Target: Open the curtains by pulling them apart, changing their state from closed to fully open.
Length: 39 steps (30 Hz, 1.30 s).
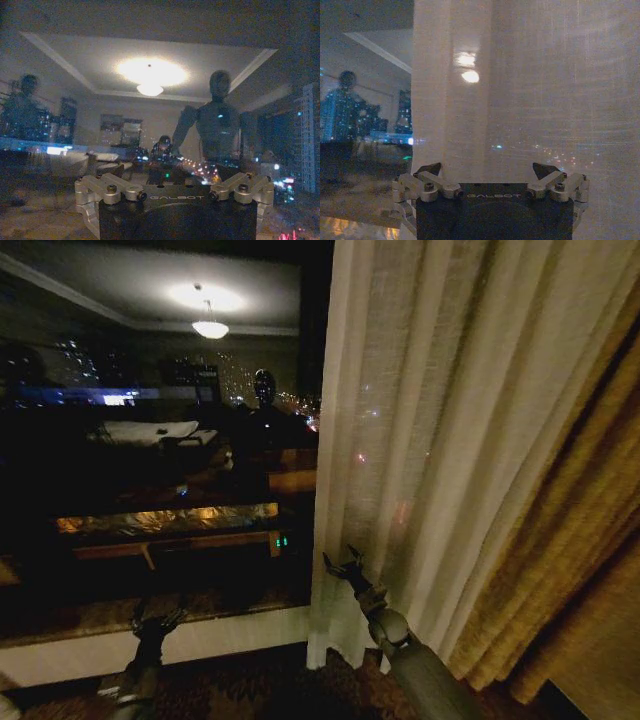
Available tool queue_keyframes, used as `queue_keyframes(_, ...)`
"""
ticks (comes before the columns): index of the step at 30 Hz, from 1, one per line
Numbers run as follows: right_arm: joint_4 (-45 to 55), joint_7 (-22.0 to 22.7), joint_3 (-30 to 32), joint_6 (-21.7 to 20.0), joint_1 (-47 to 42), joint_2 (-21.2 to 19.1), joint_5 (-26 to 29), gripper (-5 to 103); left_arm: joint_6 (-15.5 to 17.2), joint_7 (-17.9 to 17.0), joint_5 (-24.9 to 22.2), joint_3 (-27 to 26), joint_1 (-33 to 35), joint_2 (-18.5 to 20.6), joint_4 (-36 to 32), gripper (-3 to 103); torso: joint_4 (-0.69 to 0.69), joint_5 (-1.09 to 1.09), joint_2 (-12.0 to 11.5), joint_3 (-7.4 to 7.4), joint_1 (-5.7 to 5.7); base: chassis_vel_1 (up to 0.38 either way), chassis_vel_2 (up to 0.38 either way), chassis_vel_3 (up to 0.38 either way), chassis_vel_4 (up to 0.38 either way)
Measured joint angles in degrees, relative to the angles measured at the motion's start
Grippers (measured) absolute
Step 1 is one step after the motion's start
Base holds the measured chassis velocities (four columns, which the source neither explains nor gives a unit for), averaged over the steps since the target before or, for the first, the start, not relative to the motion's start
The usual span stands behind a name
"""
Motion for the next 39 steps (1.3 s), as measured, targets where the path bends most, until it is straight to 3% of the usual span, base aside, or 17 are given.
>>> queue_keyframes(13, -0.3, 5.8, -0.7, -1.2, 0.5, 0.6, -5.8, 103, 0.0, 0.0, 0.0, 0.0, 0.0, 0.0, 0.0, 100, 0.0, -0.02, 0.0, -0.01, -0.03, -0.106, 0.081, 0.093, -0.094)
queue_keyframes(16, -0.7, 6.5, -0.3, -1.1, 0.5, 1.0, -5.6, 94, 0.0, 0.0, 0.0, 0.0, 0.0, 0.0, 0.0, 100, 0.0, -0.01, 0.0, -0.03, -0.08, 0.032, -0.041, -0.056, 0.036)
queue_keyframes(19, -0.8, 6.8, -0.1, -0.8, 0.5, 1.1, -5.3, 78, 0.0, 0.0, 0.0, 0.0, 0.0, 0.0, 0.0, 100, 0.0, -0.01, 0.0, -0.02, -0.07, 0.02, -0.016, -0.036, 0.021)
queue_keyframes(22, -0.8, 6.9, 0.0, -0.8, 0.4, 1.0, -5.2, 73, 0.0, 0.0, 0.0, 0.0, 0.0, 0.0, 0.0, 100, 0.0, -0.01, 0.0, 0.0, 0.0, 0.0, 0.0, 0.0, 0.0)
queue_keyframes(25, -0.8, 6.9, 0.0, -0.7, 0.1, 1.0, -5.2, 56, 0.0, 0.0, 0.0, 0.0, 0.0, 0.0, 0.0, 100, -0.01, 0.0, 0.0, 0.02, 0.05, 0.0, 0.0, 0.0, 0.0)
queue_keyframes(27, -0.7, 6.9, 0.0, -0.7, 0.0, 1.0, -5.2, 56, 0.0, 0.0, 0.0, 0.0, 0.0, 0.0, 0.0, 100, -0.01, -0.01, 0.0, 0.02, 0.05, 0.0, 0.0, 0.0, 0.0)
queue_keyframes(28, -0.7, 6.9, 0.0, -0.7, -0.1, 1.1, -5.4, 45, 0.0, 0.0, 0.0, 0.0, 0.0, 0.0, 0.0, 100, -0.01, -0.01, 0.0, 0.02, 0.04, 0.0, 0.0, 0.0, 0.0)
queue_keyframes(34, -0.6, 6.0, 0.2, 0.0, -0.6, 1.2, -4.8, 29, 0.0, 0.0, 0.0, 0.0, 0.0, 0.0, 0.0, 100, 0.0, -0.01, 0.0, 0.0, -0.01, 0.0, 0.0, 0.0, 0.0)
queue_keyframes(37, -0.5, 5.0, 0.6, 0.8, -0.9, 1.2, -3.9, 13, 0.0, 0.0, 0.0, 0.0, 0.0, 0.0, 0.0, 100, 0.0, -0.01, 0.0, 0.0, 0.0, 0.0, 0.0, 0.0, 0.0)
queue_keyframes(39, -0.5, 4.9, 0.7, 0.9, -0.9, 1.3, -3.8, 13, 0.0, 0.0, 0.0, 0.0, 0.0, 0.0, 0.0, 100, 0.0, -0.01, 0.0, 0.0, 0.01, 0.0, 0.0, 0.0, 0.0)
